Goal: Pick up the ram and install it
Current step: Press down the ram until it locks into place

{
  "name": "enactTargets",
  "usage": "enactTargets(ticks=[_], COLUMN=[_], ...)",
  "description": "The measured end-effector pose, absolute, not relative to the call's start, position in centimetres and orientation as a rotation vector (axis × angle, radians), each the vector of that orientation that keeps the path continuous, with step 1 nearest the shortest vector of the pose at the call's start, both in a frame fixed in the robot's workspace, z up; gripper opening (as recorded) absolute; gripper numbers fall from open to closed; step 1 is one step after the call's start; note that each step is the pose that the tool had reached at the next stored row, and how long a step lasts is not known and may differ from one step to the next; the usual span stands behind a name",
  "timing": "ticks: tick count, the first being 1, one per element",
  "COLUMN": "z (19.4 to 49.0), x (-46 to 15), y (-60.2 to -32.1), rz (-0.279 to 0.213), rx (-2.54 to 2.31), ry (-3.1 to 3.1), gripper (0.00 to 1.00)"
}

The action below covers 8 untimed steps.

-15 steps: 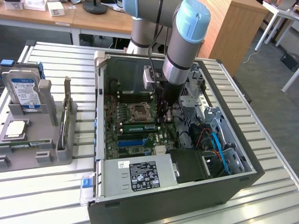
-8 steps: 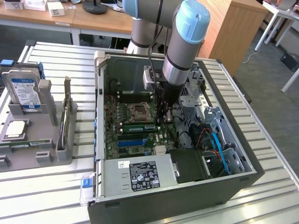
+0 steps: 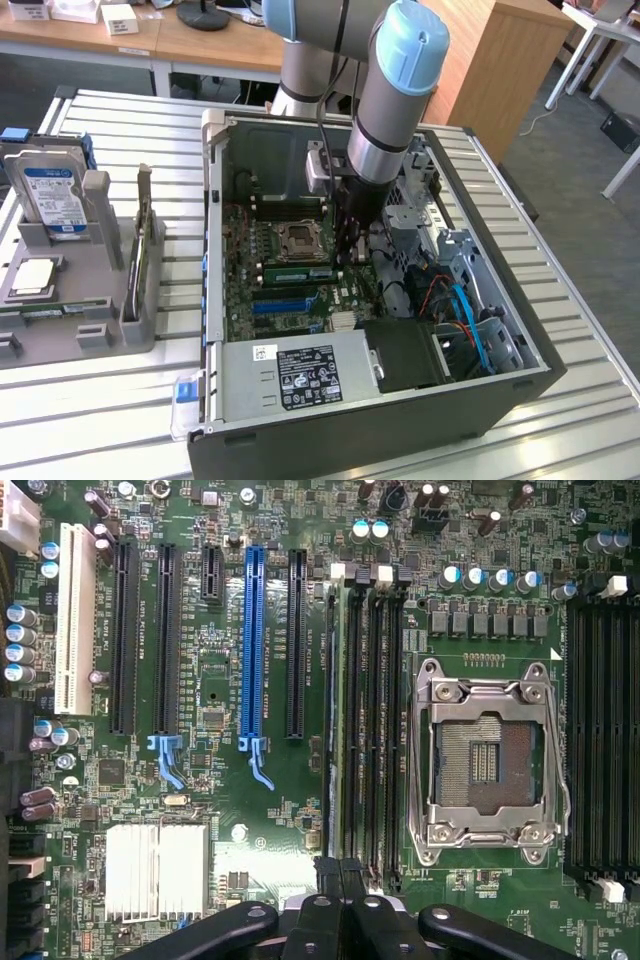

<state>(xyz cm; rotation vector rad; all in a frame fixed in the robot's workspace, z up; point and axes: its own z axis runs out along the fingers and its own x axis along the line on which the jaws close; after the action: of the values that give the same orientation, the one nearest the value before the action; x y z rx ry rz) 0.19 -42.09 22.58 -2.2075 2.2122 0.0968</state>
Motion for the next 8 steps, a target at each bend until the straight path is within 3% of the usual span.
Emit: enactTargets(ticks=[8], z=[22.48], x=[0.19], y=[-42.09], rz=[0.097], rx=[-2.207], ry=[2.212], gripper=[0.11])
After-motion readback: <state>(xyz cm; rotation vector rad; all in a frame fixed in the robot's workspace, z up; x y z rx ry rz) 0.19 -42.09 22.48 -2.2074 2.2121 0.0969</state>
